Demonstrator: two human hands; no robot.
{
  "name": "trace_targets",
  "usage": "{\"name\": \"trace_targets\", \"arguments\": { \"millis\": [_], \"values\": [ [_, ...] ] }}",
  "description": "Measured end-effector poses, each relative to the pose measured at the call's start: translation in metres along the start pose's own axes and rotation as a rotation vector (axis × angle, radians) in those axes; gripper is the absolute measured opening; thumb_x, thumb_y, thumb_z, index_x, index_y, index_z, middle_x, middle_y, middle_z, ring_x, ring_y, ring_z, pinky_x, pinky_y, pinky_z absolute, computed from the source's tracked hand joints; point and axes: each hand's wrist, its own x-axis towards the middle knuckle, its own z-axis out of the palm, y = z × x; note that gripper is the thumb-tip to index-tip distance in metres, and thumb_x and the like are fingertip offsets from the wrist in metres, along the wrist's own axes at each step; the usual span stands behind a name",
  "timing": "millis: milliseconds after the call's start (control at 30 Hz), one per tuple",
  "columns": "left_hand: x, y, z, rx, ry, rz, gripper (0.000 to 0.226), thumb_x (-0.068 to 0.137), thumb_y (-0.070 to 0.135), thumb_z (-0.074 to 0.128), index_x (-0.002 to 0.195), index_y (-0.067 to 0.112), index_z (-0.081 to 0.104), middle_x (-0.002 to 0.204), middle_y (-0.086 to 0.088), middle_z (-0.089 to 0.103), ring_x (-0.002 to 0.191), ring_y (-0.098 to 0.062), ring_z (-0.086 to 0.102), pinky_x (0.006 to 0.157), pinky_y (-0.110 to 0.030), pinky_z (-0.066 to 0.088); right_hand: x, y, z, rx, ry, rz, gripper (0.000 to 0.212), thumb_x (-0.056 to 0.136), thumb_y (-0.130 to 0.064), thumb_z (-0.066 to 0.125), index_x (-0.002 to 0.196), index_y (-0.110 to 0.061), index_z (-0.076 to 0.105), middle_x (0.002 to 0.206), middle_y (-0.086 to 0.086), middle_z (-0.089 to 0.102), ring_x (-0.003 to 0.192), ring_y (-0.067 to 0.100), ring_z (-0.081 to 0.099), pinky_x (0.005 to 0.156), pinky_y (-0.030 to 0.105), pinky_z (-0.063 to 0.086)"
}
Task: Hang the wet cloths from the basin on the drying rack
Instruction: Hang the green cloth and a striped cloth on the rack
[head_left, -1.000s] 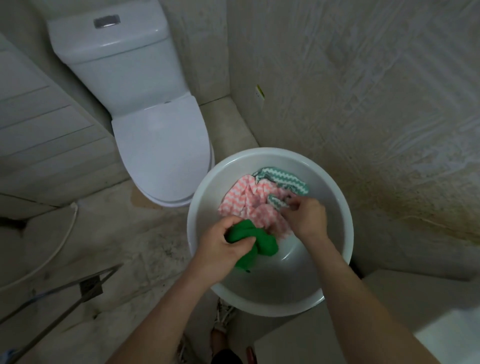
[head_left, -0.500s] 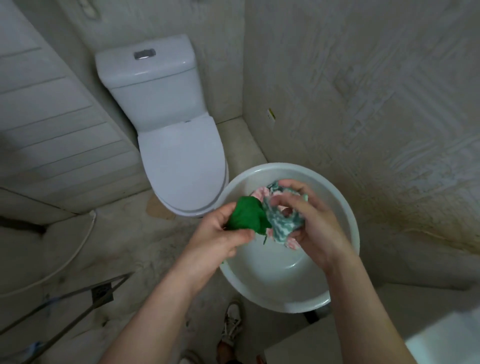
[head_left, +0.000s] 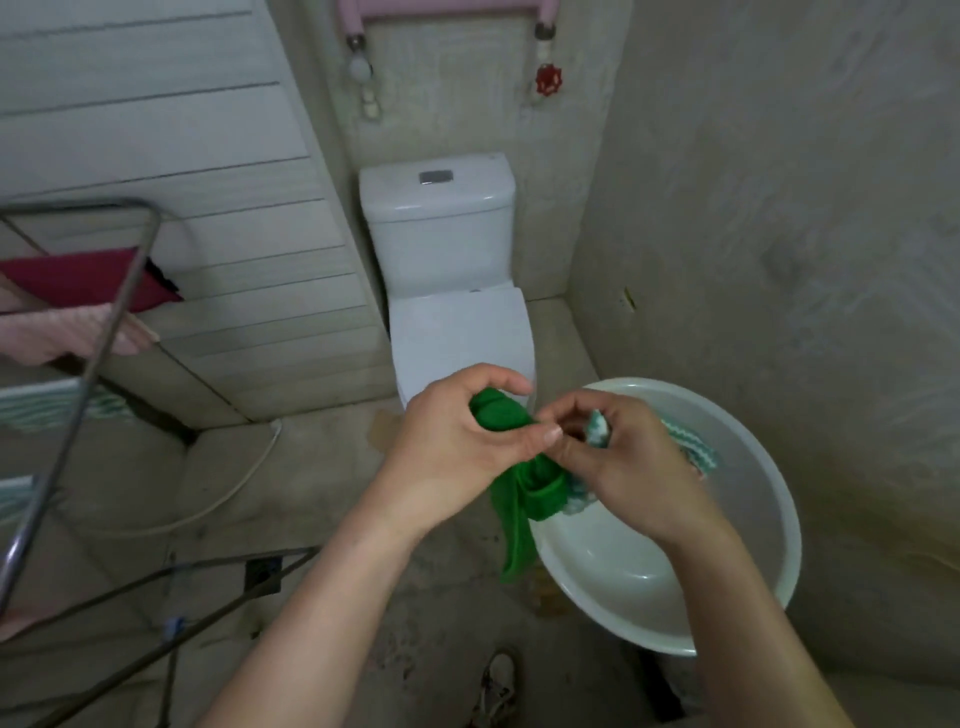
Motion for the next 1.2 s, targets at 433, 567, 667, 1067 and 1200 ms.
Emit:
{"name": "trace_targets", "arguments": {
  "millis": [433, 567, 667, 1067, 1200],
  "values": [
    [-0.094, -0.032, -0.124, 0.544, 0.169, -0.072, 0.009, 0.071, 0.027, 0.057, 0.069, 0.021, 0.063, 0.074, 0.009, 0.057, 0.080, -0.019, 0.056, 0.075, -0.037, 0.049, 0.013, -0.074, 0.110, -0.325, -0.323, -0.173, 0.015, 0.097, -0.027, 0.050, 0.082, -0.031, 0.051, 0.080, -0.009, 0.056, 0.072, 0.006, 0.053, 0.062, 0.025, 0.041],
    [-0.119, -0.042, -0.147, 0.308, 0.272, -0.096, 0.018, 0.063, 0.031, 0.056, 0.073, 0.018, 0.063, 0.072, -0.002, 0.060, 0.072, -0.015, 0.057, 0.067, -0.032, 0.044, 0.015, -0.099, 0.138, -0.232, -0.465, -0.158, 0.017, 0.083, -0.030, 0.072, 0.081, -0.019, 0.059, 0.074, -0.006, 0.056, 0.067, 0.003, 0.052, 0.062, 0.021, 0.042],
    [-0.136, -0.043, -0.158, 0.124, 0.269, -0.026, 0.027, 0.068, 0.044, 0.062, 0.071, 0.017, 0.062, 0.061, 0.000, 0.056, 0.060, -0.007, 0.049, 0.058, -0.029, 0.037, 0.013, -0.118, 0.153, -0.295, -0.538, -0.214, 0.019, 0.077, -0.024, 0.078, 0.076, -0.019, 0.059, 0.071, -0.007, 0.056, 0.067, 0.000, 0.051, 0.065, 0.020, 0.042],
    [-0.214, -0.024, -0.207, 0.157, 0.650, 0.120, 0.021, 0.089, 0.033, 0.050, 0.075, 0.019, 0.055, 0.062, 0.010, 0.053, 0.060, -0.004, 0.049, 0.059, -0.029, 0.041, -0.006, -0.122, 0.207, -0.853, -0.478, -0.188, 0.033, 0.080, -0.009, 0.056, 0.098, -0.036, 0.063, 0.105, -0.003, 0.061, 0.101, 0.023, 0.058, 0.081, 0.037, 0.052],
    [-0.245, -0.029, -0.229, 0.189, 0.668, 0.035, 0.038, 0.088, 0.040, 0.047, 0.068, 0.008, 0.049, 0.053, 0.005, 0.043, 0.053, -0.012, 0.043, 0.055, -0.035, 0.035, -0.005, -0.122, 0.216, -0.688, -0.505, -0.074, 0.024, 0.083, -0.012, 0.064, 0.068, -0.030, 0.061, 0.075, -0.004, 0.063, 0.073, 0.017, 0.060, 0.063, 0.028, 0.048]
  ]
}}
